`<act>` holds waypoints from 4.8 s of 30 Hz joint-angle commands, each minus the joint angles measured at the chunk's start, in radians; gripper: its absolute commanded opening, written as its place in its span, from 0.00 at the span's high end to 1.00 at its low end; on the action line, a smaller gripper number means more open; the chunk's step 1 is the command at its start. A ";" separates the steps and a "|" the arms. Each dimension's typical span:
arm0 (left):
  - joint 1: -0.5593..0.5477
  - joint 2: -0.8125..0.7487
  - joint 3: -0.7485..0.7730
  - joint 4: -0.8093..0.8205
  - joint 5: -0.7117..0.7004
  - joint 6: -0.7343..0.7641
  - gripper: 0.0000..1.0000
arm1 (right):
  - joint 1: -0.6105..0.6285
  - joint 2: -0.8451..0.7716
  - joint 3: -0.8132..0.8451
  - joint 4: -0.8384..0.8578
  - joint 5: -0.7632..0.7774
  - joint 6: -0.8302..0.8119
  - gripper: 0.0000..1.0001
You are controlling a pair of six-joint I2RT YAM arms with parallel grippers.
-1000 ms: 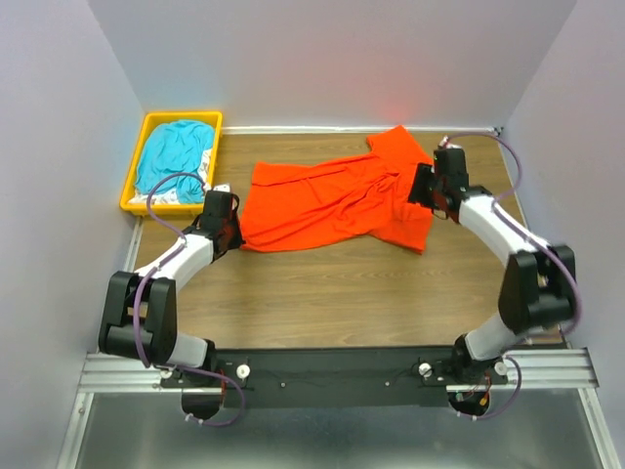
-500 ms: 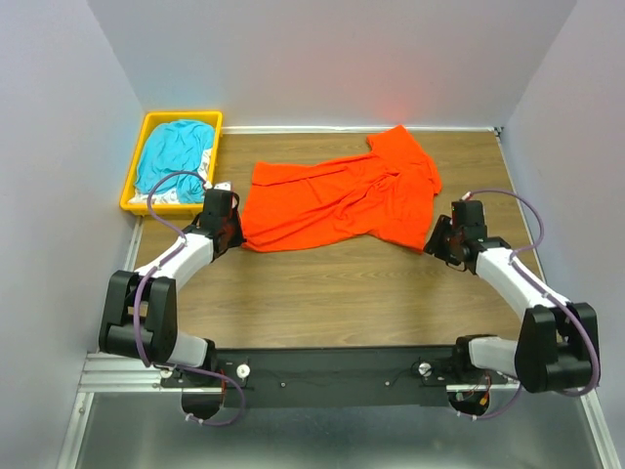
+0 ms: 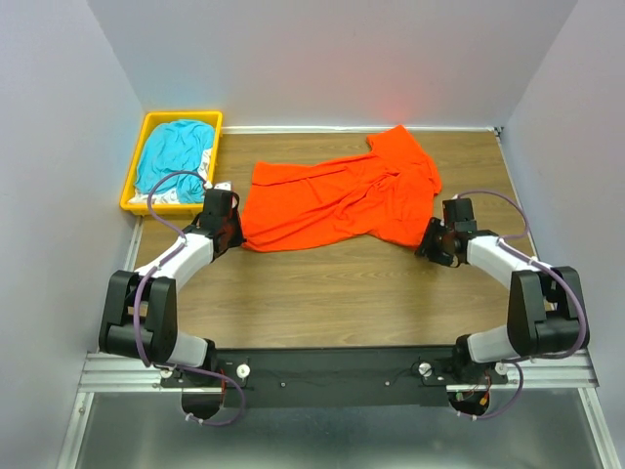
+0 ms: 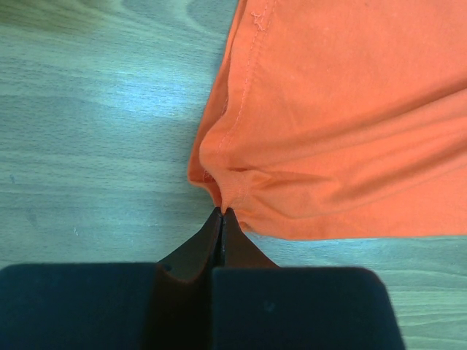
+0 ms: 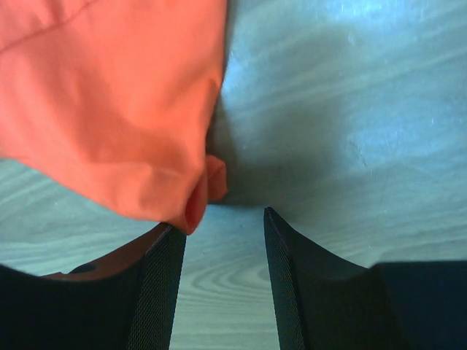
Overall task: Fold and stack the t-shirts
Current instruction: Flatten the tshirt out
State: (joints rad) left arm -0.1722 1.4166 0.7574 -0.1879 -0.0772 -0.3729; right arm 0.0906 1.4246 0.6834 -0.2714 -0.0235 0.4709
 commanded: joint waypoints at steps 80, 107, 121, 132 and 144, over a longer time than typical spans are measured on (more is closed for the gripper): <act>0.003 -0.030 0.017 0.010 0.010 0.020 1.00 | -0.247 0.211 0.073 0.253 -0.455 -0.218 0.76; 0.005 -0.054 0.252 -0.143 0.011 -0.008 1.00 | -0.247 -0.338 0.313 -0.467 -0.351 -0.035 0.99; 0.005 -0.212 0.090 -0.235 0.014 -0.061 1.00 | -0.246 -0.697 0.179 -0.873 -0.297 0.023 0.92; 0.005 -0.223 -0.012 -0.179 0.045 -0.096 1.00 | -0.246 -0.606 0.206 -0.809 -0.260 -0.048 0.56; 0.011 -0.260 -0.038 -0.165 -0.027 -0.118 1.00 | -0.246 -0.288 -0.022 -0.243 -0.242 0.057 0.57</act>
State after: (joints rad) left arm -0.1711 1.1885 0.7357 -0.3771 -0.0589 -0.4778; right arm -0.1509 1.0595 0.7055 -0.7246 -0.3191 0.4789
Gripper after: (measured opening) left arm 0.006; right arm 0.435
